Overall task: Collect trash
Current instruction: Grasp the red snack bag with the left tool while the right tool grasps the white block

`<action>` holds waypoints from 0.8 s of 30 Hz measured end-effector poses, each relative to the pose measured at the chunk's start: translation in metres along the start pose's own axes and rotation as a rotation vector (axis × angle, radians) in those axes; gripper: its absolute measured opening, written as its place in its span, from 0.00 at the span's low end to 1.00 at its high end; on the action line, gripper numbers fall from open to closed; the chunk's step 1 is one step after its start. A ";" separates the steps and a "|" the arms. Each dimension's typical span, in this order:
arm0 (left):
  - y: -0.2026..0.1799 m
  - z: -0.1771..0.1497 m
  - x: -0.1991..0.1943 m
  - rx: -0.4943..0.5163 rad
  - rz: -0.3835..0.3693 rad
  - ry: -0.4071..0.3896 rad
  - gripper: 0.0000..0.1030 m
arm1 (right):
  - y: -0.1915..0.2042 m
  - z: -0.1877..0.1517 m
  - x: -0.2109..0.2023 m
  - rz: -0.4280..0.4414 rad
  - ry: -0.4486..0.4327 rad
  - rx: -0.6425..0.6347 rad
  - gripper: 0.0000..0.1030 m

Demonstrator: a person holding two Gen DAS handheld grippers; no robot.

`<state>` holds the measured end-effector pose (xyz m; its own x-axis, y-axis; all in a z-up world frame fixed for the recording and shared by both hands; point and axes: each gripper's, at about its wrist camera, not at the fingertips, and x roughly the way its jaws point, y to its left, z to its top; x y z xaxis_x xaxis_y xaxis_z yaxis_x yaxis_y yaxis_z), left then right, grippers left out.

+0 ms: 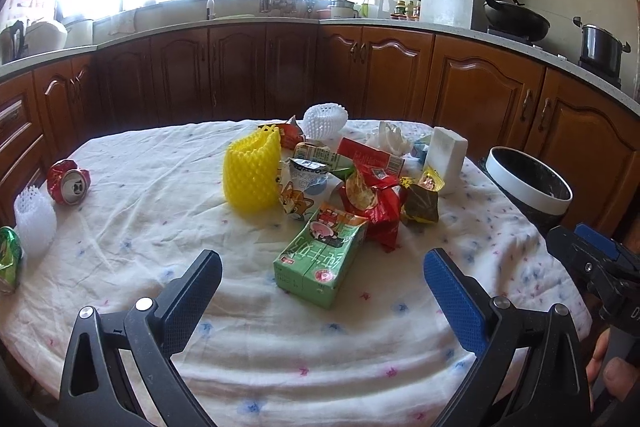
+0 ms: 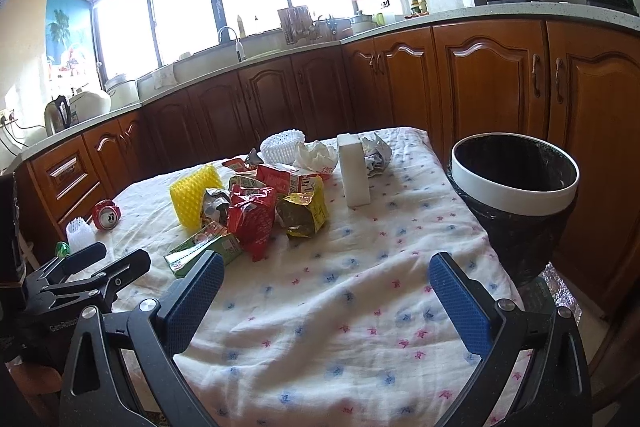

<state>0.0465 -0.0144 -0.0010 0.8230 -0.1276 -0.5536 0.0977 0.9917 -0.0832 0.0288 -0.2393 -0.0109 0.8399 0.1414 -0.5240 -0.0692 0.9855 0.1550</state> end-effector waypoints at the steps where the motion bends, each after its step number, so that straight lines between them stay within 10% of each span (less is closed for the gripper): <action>1: -0.001 0.004 0.004 0.002 -0.005 0.008 0.95 | -0.002 0.002 0.002 0.000 0.005 0.001 0.99; 24: -0.024 0.055 0.106 0.018 -0.059 0.178 0.70 | -0.040 0.044 0.115 0.058 0.219 0.082 0.66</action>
<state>0.1628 -0.0506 -0.0120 0.7035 -0.1840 -0.6864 0.1536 0.9824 -0.1060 0.1522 -0.2666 -0.0403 0.6981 0.2232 -0.6803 -0.0622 0.9655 0.2530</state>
